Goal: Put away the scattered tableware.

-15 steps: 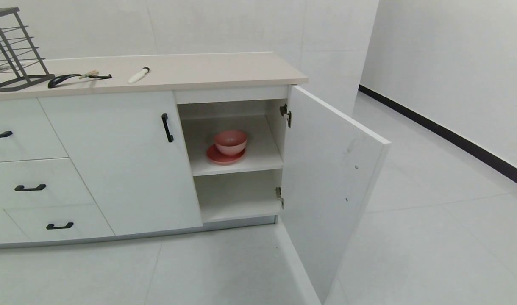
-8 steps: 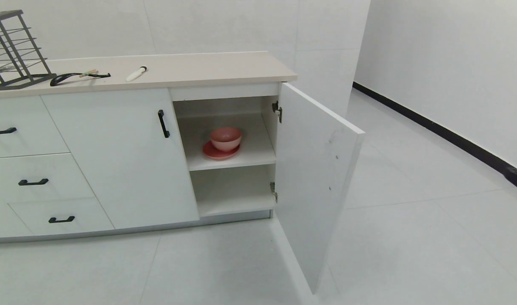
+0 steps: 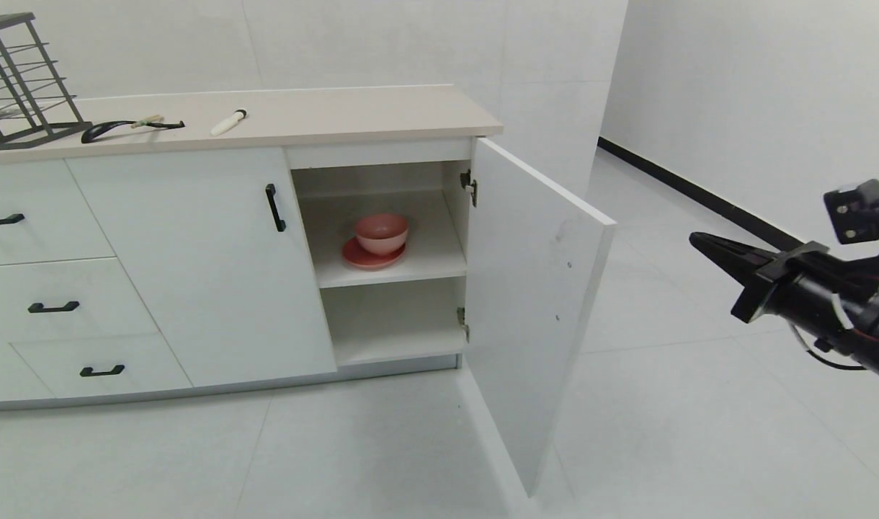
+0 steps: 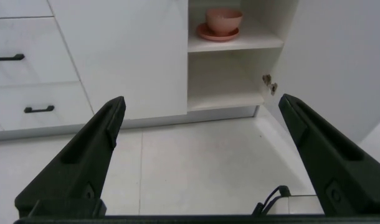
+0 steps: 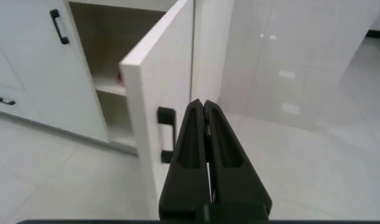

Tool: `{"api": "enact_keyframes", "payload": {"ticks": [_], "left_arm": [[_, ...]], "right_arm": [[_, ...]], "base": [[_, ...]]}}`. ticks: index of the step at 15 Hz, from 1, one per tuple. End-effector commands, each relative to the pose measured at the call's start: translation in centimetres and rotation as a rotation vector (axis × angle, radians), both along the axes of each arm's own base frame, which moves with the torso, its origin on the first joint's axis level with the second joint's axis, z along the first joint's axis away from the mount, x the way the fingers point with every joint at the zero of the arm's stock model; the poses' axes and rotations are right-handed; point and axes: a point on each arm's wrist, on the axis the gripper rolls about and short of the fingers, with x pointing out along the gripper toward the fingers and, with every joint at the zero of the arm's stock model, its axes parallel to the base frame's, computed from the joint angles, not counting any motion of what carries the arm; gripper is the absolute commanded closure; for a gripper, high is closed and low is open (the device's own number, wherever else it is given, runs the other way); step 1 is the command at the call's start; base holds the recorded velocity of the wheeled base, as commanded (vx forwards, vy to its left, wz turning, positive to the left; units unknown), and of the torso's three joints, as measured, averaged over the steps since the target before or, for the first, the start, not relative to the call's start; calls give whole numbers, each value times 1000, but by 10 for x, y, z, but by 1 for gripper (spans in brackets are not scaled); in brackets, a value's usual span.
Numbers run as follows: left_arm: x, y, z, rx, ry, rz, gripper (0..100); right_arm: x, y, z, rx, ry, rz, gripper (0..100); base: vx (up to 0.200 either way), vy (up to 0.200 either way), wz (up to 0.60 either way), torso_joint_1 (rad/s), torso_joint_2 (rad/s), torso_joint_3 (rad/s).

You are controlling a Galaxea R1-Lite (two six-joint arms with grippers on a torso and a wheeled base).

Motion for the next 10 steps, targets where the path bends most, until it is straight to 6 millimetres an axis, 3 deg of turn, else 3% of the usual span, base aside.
{"api": "enact_keyframes", "payload": {"ticks": [1, 3, 10], "left_arm": [[0, 0, 0, 0, 0, 0, 0], [0, 0, 0, 0, 0, 0, 0], [0, 0, 0, -3, 0, 1, 0]], "right_arm": [[30, 8, -38, -8, 70, 25, 100], [35, 11, -43, -5, 57, 33, 100], [104, 36, -57, 14, -85, 84, 100]], "base": [[0, 0, 0, 0, 0, 0], [0, 0, 0, 0, 0, 0], [0, 0, 0, 0, 0, 0]]}}
